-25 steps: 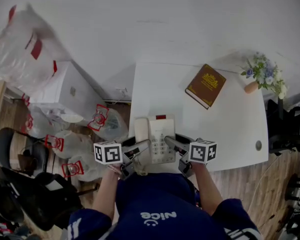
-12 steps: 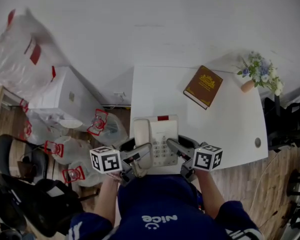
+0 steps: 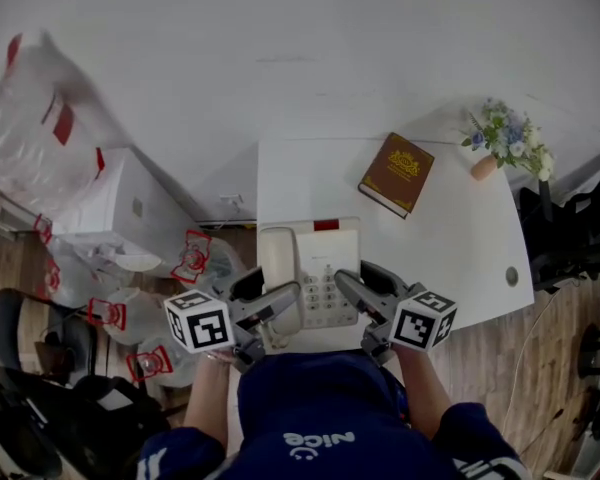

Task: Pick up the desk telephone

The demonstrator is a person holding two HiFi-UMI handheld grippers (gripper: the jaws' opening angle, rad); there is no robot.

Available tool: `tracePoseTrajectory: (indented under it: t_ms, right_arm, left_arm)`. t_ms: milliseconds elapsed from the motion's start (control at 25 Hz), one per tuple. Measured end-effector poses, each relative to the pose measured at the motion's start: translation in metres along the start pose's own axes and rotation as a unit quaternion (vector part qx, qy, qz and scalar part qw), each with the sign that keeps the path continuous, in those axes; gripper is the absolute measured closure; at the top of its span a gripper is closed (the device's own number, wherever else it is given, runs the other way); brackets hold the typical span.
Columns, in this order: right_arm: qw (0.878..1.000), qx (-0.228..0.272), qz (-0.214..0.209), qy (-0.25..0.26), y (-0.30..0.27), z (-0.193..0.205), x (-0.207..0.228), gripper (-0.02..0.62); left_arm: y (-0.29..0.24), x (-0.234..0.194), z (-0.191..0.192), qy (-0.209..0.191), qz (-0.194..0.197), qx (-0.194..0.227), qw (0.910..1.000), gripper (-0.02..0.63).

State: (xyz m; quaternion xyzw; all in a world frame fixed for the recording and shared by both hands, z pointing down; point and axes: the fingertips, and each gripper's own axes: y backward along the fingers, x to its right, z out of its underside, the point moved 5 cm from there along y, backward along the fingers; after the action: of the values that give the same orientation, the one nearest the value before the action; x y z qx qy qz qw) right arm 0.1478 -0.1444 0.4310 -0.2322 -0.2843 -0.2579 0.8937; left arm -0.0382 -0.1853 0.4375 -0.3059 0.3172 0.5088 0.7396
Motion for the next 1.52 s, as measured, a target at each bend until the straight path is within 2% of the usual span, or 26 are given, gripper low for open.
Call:
tracePoseTrajectory:
  t_ms: [440,600,800,1200,1400,1520]
  right_arm:
    - [0.998,0.057,-0.002,0.021,0.014,-0.031,-0.026,0.36]
    - [0.996,0.074,-0.003,0.052,0.017,-0.05,-0.036,0.36]
    - [0.991,0.101,-0.018,0.082,0.023,-0.073,-0.055,0.36]
    - [0.982,0.151,-0.048,0.1,0.033,-0.105,-0.076,0.364]
    - [0.979,0.163,-0.045,0.115,0.04,-0.114,-0.081,0.364]
    - [0.976,0.176,-0.048,0.121,0.046,-0.123,-0.083,0.364]
  left_arm:
    - [-0.002,0.031,-0.034,-0.048,0.03,0.01,0.9984,0.222]
    - [-0.001,0.043,-0.048,-0.058,0.04,0.026,0.9972,0.222]
    - [0.003,0.064,-0.067,-0.089,0.055,0.05,0.9933,0.222]
    - [0.005,0.097,-0.098,-0.125,0.067,0.09,0.9858,0.222]
    - [0.002,0.104,-0.101,-0.113,0.07,0.093,0.9868,0.222]
    - [-0.001,0.115,-0.107,-0.12,0.073,0.095,0.9856,0.222]
